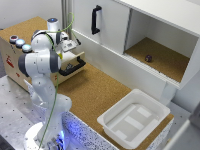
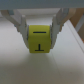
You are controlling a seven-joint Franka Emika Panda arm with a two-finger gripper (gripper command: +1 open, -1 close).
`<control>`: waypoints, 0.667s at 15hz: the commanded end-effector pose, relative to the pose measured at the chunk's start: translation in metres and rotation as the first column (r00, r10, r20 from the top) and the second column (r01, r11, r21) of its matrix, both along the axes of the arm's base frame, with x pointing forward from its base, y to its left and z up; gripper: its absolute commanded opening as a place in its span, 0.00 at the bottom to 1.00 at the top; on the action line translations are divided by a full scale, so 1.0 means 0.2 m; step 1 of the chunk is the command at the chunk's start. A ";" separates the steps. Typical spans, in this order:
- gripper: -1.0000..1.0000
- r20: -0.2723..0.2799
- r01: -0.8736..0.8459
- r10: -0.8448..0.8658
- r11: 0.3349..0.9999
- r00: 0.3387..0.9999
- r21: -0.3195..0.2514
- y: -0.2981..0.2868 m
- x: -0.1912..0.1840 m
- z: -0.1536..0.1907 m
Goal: Go towards the yellow block and pick it up
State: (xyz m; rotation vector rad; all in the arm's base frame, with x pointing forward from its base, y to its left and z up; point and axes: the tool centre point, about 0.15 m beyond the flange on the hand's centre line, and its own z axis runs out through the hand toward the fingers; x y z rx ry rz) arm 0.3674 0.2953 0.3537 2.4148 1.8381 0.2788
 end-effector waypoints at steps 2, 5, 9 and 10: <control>0.00 0.022 -0.078 0.078 0.997 0.997 -0.017 -0.21 0.10 0.16; 0.00 0.039 -0.086 0.087 0.996 0.995 -0.032 -0.30 0.13 0.25; 0.00 0.102 0.049 -0.044 0.998 0.994 -0.046 -0.59 0.12 0.40; 0.00 0.106 0.086 -0.082 0.995 0.991 -0.041 -0.66 0.12 0.41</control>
